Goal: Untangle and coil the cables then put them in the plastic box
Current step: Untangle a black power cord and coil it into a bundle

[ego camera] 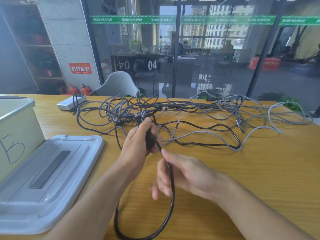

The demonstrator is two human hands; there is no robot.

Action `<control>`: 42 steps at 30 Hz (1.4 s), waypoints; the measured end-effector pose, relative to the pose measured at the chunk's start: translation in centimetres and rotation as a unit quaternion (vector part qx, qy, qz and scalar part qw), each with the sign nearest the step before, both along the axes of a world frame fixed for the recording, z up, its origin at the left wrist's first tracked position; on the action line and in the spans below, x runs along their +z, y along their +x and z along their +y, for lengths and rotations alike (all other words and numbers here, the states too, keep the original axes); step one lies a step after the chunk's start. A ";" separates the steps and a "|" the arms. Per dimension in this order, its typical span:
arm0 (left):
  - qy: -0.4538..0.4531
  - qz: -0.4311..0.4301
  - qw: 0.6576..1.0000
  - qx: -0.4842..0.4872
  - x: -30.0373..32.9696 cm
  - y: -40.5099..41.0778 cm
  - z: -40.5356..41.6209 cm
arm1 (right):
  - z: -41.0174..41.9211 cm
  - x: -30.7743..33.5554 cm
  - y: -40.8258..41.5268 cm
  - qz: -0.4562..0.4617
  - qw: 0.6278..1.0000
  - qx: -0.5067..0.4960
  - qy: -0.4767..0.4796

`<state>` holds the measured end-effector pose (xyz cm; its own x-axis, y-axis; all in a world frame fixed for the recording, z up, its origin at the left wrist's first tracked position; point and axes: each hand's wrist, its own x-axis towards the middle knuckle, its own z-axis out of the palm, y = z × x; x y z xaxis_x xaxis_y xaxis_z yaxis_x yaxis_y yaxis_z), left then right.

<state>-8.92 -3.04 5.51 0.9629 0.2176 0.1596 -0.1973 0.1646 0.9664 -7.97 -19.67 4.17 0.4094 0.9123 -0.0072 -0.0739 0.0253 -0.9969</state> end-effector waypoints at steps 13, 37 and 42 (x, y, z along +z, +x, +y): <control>-0.127 0.010 0.949 -0.289 1.7 -2.0 -0.6 | -2.2 0.1 2.5 -0.112 0.982 -0.023 -0.153; -0.002 0.062 0.952 -0.298 0.9 -1.9 -1.4 | -11.5 2.2 7.7 -0.323 0.852 -0.270 -0.311; 0.019 0.070 0.955 -0.289 0.7 -1.7 -1.6 | -7.7 1.7 6.6 -0.457 0.704 -0.411 -0.356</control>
